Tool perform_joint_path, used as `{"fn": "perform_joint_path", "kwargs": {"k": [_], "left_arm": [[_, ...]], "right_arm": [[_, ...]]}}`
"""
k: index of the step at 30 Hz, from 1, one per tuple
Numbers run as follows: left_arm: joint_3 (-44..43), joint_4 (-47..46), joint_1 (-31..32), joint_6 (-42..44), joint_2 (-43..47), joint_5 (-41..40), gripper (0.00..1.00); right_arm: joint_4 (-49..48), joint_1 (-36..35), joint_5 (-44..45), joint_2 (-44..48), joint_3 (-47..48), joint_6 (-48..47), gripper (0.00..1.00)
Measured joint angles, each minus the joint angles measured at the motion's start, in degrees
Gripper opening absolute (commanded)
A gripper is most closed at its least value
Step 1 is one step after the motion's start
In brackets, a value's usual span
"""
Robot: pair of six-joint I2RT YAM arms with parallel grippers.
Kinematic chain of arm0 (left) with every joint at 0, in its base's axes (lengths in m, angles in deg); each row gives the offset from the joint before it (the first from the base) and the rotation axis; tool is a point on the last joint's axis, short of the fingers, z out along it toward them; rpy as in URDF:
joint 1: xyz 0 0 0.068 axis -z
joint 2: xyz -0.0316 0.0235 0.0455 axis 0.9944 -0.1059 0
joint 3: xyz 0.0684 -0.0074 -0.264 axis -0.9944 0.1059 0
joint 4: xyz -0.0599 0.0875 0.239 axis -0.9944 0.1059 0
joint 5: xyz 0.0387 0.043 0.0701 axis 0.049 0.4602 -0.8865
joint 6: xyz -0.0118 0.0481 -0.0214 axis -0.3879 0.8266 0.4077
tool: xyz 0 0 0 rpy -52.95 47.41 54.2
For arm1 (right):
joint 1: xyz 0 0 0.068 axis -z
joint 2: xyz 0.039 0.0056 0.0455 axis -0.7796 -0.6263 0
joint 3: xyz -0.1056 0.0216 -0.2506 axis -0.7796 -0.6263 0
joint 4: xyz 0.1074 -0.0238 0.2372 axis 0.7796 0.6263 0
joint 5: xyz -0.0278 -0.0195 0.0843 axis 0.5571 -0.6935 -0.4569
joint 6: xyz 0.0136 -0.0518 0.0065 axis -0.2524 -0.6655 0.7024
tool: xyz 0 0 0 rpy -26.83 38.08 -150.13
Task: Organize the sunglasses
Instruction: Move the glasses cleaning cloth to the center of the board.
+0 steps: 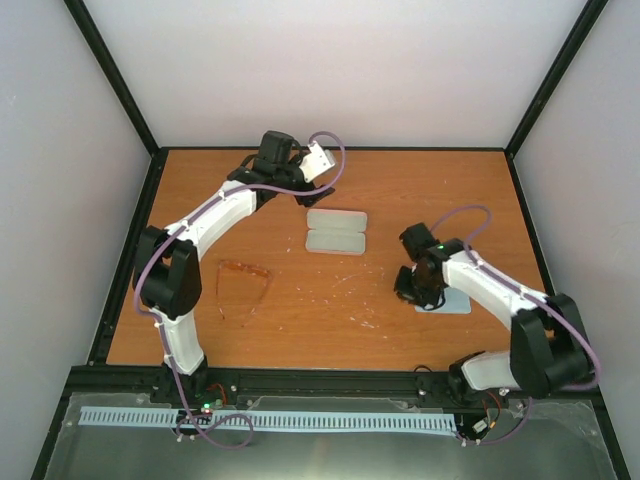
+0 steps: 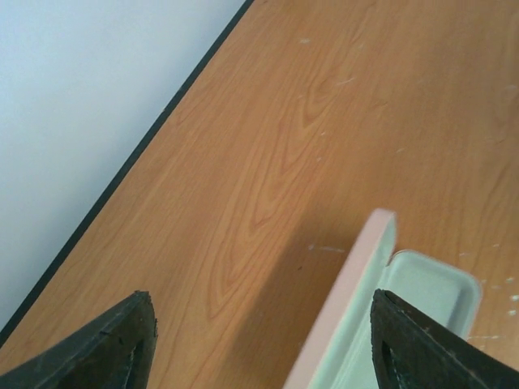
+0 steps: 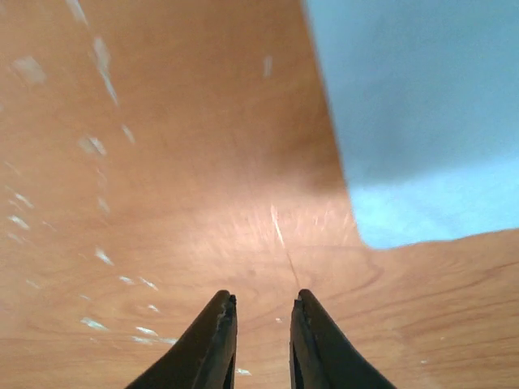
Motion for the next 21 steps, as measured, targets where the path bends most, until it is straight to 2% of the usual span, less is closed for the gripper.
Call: {"fn": "perform_joint_path", "kwargs": {"k": [3, 6, 8, 11, 15, 21], "left_arm": [[-0.63, 0.46, 1.25, -0.48, -0.04, 3.41, 0.68], [-2.12, 0.9, 3.72, -0.92, -0.09, 6.51, 0.67], [-3.17, 1.05, 5.25, -1.18, -0.22, 7.91, 0.67], [-5.55, 1.33, 7.32, -1.92, -1.42, 8.96, 0.67], [-8.0, 1.99, 9.18, -3.89, -4.11, 9.25, 0.67], [-9.09, 3.96, 10.05, -6.93, -8.41, 9.31, 0.67]], "right_arm": [[1.2, 3.96, 3.21, 4.79, 3.5, -0.2, 0.28], [0.24, 14.45, 5.16, 8.35, 4.57, -3.39, 0.25], [-0.46, 22.91, 6.58, 8.61, 4.59, -7.15, 0.26], [-1.31, 29.49, 7.45, 5.22, 4.87, -12.96, 0.31], [-5.07, 32.94, 6.73, -2.67, 5.03, -21.86, 0.35], [-12.37, 33.46, 4.15, -7.32, 5.05, -33.03, 0.36]]}}
